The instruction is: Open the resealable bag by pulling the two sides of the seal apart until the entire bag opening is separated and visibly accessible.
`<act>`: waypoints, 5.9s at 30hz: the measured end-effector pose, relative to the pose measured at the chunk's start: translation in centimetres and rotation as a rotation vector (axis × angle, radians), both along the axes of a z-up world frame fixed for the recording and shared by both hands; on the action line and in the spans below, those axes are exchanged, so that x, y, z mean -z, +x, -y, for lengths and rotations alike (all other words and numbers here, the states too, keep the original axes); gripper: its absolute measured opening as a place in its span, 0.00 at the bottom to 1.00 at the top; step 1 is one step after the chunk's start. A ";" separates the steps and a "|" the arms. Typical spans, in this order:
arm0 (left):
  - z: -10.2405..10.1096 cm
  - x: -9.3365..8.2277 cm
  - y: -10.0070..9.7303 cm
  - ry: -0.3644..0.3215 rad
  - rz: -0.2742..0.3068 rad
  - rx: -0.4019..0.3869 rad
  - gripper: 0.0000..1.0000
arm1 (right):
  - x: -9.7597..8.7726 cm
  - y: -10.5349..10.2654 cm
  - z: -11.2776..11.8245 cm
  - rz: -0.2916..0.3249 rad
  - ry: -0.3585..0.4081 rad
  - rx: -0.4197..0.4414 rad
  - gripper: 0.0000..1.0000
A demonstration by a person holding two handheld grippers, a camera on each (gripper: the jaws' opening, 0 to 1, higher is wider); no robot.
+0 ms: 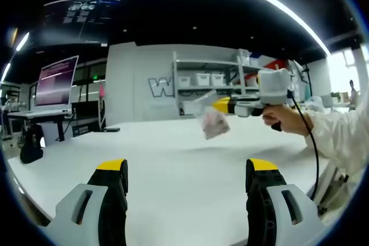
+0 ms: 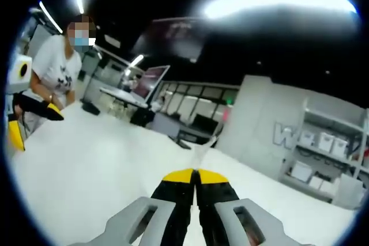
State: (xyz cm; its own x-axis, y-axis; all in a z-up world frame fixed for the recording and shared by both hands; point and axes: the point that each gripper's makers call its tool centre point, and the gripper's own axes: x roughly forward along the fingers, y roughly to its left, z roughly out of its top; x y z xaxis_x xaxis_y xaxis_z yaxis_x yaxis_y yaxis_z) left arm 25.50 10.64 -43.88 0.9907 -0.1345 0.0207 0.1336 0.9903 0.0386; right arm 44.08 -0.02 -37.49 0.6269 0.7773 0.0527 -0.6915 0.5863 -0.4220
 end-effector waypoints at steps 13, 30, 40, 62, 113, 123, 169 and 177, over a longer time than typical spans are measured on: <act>0.2 0.1 0.0 0.000 -0.004 0.006 0.83 | 0.3 -0.8 0.2 0.009 -0.013 -0.017 0.00; 0.4 0.5 0.0 -0.003 -0.008 0.006 0.83 | 0.1 -3.6 1.0 0.026 -0.006 -0.051 0.00; 0.5 0.4 0.1 0.001 -0.011 0.011 0.83 | 0.1 -4.6 1.5 0.030 0.001 -0.056 0.00; 1.1 0.5 0.3 0.014 -0.016 0.022 0.83 | 0.4 -7.8 4.2 0.052 0.002 -0.061 0.00; 2.3 1.6 -0.5 -0.006 -0.033 0.062 0.83 | 7.5 -17.4 5.5 0.079 -0.219 -0.138 0.00; 2.7 1.3 -0.7 -0.045 -0.028 0.081 0.83 | 8.2 -17.9 5.5 0.066 -0.258 -0.144 0.00; 2.8 1.8 -0.9 -0.072 -0.030 0.094 0.83 | 8.3 -22.6 5.6 -0.179 -0.120 -0.222 0.15; 2.6 1.6 -1.1 -0.075 -0.023 0.093 0.83 | 6.6 -21.6 5.0 -0.250 0.029 -0.204 0.16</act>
